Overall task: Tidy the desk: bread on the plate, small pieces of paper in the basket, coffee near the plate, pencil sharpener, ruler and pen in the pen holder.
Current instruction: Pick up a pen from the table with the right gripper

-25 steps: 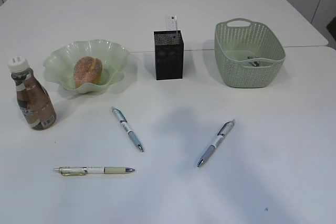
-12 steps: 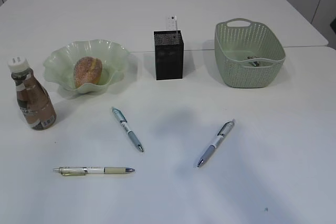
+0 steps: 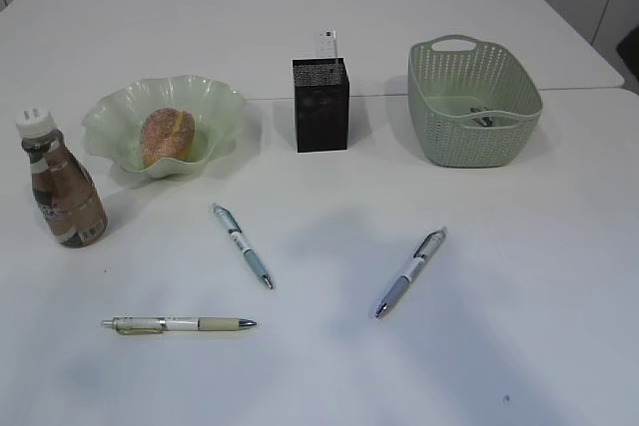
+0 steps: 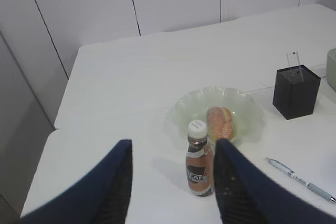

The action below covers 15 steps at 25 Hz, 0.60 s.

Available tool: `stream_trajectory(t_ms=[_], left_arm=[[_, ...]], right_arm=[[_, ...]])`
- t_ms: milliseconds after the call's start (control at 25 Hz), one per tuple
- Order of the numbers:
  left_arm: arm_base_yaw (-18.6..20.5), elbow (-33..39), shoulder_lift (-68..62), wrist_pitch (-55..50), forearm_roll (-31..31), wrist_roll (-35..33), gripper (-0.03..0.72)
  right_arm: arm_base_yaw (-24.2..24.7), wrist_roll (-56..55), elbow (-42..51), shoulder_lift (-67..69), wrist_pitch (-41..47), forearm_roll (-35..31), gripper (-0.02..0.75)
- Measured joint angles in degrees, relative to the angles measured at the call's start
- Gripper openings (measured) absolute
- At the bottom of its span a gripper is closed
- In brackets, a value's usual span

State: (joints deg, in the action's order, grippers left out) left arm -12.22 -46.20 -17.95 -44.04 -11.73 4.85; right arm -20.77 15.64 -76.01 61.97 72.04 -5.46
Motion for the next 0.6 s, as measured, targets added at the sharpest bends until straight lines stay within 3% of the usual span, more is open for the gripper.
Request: stream_trajectory(t_ms=[320, 600], left_arm=[[0.0, 11.75, 8.93, 2.59, -1.67, 0.0, 0.348], [0.0, 14.3, 9.31, -0.74, 0.63, 0.0, 0.348]], right_arm=[[0.0, -2.07, 0.0, 0.0, 0.1, -1.17, 0.406], [0.0, -8.46, 0.0, 0.0, 0.1, -1.17, 0.421]])
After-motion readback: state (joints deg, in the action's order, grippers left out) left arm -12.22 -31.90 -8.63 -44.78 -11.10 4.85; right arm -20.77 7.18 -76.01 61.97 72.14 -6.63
